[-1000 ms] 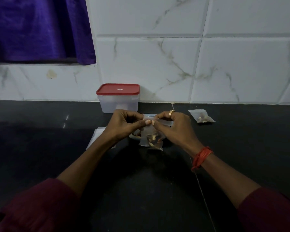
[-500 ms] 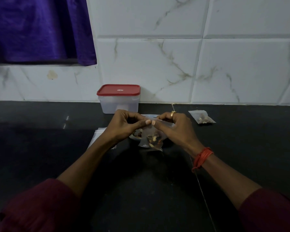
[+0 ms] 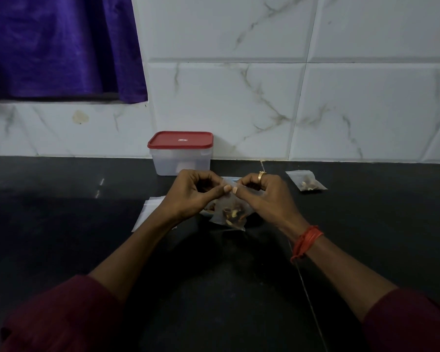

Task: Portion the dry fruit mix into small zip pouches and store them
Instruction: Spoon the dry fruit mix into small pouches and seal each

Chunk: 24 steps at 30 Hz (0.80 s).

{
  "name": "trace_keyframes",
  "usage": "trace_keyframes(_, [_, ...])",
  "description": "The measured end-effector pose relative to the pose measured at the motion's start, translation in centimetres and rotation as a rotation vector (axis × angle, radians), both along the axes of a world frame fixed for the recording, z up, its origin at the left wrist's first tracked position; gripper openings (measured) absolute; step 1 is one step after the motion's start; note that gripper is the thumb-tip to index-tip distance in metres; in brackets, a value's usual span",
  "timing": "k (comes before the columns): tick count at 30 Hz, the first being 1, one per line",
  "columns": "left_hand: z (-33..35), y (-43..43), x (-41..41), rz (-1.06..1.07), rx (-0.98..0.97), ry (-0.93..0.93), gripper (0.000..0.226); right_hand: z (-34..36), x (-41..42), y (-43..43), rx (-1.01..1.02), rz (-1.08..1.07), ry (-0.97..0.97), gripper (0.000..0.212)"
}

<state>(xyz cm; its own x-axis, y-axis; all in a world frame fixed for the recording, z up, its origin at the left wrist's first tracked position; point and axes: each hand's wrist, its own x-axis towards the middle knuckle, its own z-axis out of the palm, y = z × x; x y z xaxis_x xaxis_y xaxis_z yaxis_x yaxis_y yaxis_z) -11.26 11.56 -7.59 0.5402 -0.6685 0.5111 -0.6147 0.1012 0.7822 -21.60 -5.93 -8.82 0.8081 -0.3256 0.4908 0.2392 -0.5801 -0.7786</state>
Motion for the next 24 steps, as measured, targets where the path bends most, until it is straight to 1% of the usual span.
trace_keyframes(3, [-0.25, -0.14, -0.08, 0.015, -0.021, 0.031, 0.014, 0.18, -0.22, -0.31, -0.001, -0.009, -0.003, 0.012])
trace_keyframes(6, [-0.50, -0.21, 0.03, 0.035, -0.063, 0.078, 0.019, 0.22, -0.22, -0.87, 0.001, -0.034, -0.012, 0.012])
trace_keyframes(8, [-0.57, -0.19, 0.11, 0.036, -0.074, 0.095, 0.019, 0.24, -0.28, -1.03, 0.008, -0.035, -0.007, 0.016])
trace_keyframes(11, [-0.57, -0.19, 0.01, 0.038, -0.085, 0.076, 0.016, 0.31, -0.48, -0.79, 0.003, -0.002, -0.012, 0.017])
trace_keyframes(14, [-0.50, -0.39, -0.41, 0.024, -0.084, 0.029, 0.020, 0.39, -0.54, -0.40, 0.004, 0.026, -0.016, 0.018])
trace_keyframes(17, [-0.46, -0.36, -0.38, 0.006, -0.059, -0.003, 0.019, 0.48, -0.54, -0.31, -0.008, 0.033, -0.003, 0.017])
trace_keyframes(24, [-0.34, -0.20, -0.35, 0.055, -0.062, 0.008, 0.020, 0.72, -0.48, -0.29, -0.074, 0.021, 0.006, 0.016])
